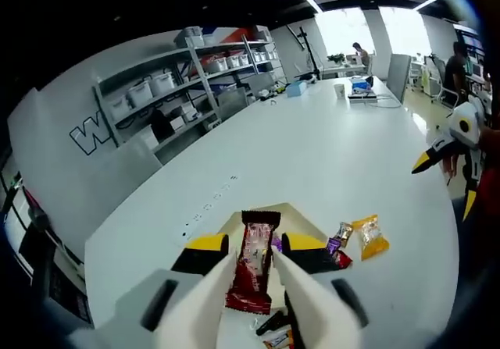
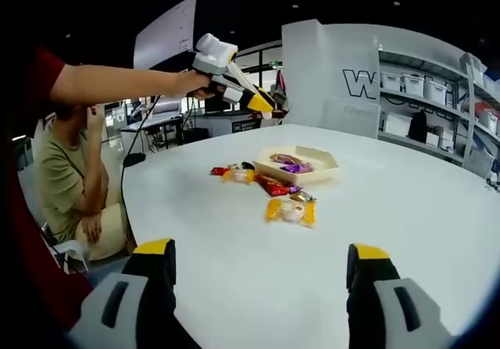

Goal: Place the target food into the container with the food tongs after gripping and lifting it, then release it inside without dropping or visibly crushing the food.

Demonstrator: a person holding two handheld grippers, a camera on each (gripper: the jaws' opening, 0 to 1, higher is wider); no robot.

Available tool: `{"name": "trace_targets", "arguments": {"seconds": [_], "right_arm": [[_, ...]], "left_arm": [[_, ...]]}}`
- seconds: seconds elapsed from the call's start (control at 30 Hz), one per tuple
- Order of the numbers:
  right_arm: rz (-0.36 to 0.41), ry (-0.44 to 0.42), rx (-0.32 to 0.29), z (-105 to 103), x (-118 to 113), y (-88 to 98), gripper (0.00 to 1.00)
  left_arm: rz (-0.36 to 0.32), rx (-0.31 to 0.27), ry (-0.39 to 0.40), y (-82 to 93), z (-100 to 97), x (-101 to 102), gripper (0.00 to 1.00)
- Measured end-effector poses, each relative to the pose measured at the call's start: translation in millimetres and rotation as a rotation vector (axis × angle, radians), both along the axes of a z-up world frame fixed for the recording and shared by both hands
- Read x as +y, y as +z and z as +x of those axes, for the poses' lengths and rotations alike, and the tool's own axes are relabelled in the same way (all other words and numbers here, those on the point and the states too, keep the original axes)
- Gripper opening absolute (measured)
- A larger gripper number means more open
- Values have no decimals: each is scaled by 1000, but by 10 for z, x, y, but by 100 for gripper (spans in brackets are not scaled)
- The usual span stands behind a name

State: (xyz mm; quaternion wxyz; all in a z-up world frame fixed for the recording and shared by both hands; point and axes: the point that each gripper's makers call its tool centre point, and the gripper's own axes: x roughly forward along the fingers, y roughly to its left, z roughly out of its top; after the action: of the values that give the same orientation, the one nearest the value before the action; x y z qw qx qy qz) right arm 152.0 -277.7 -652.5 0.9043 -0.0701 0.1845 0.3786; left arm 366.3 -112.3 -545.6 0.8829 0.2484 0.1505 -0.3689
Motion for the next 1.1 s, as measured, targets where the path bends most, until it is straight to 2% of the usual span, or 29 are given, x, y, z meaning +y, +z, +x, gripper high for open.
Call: {"name": "trace_targets", "arguments": {"seconds": [0.07,0.47,0.7,1.1], "right_arm": [[-2,-1,5,-3,-2,-15,89],[-5,12,7,-20,32,-15,88],[0,9,-2,-31,28,13,89],[-6,16,-3,-86,45,9,88]], "left_arm": [[2,-19,4,33,10,9,26],[7,-26,4,75,-35,44,26],[9,-54,-14,98,-193,-53,27],[3,-46,-39,2,-369,-152,27]]}}
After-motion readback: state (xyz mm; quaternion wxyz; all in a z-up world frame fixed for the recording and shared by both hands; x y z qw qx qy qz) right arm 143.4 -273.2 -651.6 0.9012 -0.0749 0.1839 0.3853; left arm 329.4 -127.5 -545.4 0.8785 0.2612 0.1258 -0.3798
